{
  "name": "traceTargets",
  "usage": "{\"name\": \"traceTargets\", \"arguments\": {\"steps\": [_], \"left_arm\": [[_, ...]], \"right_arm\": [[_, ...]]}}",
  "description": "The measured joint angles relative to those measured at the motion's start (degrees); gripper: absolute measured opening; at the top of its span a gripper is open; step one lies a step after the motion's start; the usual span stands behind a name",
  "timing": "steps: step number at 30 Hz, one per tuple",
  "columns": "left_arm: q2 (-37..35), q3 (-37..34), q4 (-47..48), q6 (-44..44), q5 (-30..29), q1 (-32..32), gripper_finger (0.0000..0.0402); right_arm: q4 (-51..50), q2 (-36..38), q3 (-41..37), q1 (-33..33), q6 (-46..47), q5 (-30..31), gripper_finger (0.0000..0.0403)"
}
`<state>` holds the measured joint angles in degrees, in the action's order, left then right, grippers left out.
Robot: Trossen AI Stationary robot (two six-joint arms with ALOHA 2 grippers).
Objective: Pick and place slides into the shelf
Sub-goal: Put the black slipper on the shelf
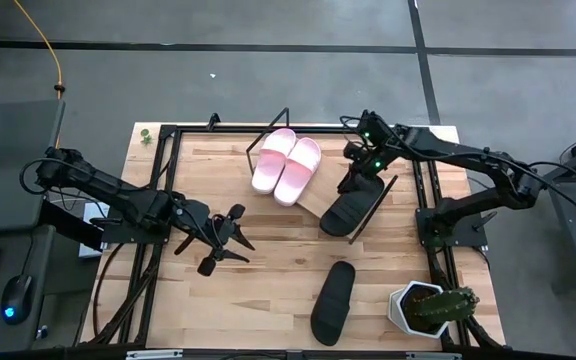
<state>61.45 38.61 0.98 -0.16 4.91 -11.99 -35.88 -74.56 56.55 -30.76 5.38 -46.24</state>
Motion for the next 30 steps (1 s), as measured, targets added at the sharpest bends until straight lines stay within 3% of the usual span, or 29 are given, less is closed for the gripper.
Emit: {"name": "traceTargets", "arguments": {"steps": [8, 22, 30], "left_arm": [[-0.07, 0.28, 0.48, 6.19, -1.51, -0.02, 0.0128], [-0.11, 6.82, 6.88, 12.44, -1.55, -0.02, 0.0128], [-0.11, 6.91, 8.21, 12.39, -5.96, -0.02, 0.0128]], "right_arm": [[7.73, 0.00, 0.00, 9.17, 5.87, 1.31, 0.0110], [8.11, 0.02, 0.00, 22.71, 13.22, 7.31, 0.0110], [9.08, 0.02, 0.00, 29.43, 16.33, 15.77, 0.0110]]}}
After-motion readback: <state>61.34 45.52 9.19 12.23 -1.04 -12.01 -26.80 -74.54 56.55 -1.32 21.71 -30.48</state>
